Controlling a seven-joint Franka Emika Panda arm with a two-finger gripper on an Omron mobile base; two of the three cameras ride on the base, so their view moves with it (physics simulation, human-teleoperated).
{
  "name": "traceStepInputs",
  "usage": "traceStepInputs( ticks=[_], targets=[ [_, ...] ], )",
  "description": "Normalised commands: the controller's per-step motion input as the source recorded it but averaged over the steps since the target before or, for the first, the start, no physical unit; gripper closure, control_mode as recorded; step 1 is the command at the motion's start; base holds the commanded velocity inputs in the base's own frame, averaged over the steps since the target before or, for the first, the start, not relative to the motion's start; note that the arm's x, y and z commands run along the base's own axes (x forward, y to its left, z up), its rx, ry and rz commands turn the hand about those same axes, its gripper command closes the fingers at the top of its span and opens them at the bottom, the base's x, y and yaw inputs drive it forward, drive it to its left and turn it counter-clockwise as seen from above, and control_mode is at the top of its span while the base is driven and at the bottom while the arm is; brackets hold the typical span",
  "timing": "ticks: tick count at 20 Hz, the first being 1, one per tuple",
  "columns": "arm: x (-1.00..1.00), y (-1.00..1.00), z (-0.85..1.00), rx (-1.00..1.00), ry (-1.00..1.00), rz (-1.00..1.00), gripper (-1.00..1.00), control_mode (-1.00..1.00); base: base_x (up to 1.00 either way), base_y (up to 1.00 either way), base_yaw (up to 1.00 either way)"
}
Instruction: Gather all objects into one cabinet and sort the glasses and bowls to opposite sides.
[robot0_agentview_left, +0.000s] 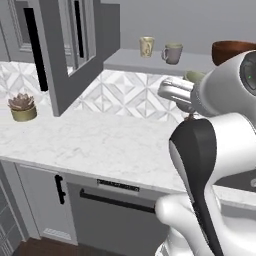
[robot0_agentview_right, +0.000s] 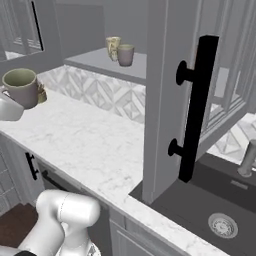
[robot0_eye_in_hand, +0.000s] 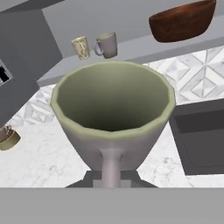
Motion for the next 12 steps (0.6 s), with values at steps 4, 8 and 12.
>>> traceStepInputs(
  ticks=[4, 8, 12],
  targets=[
    [0.0, 0.0, 0.0, 0.0, 0.0, 0.0, 1.0, 1.0, -0.13, -0.03, -0.4],
    [0.0, 0.0, 0.0, 0.0, 0.0, 0.0, 1.0, 1.0, -0.04, 0.09, -0.52],
    [0.0, 0.0, 0.0, 0.0, 0.0, 0.0, 1.0, 1.0, 0.07, 0.3, -0.38]
  ],
)
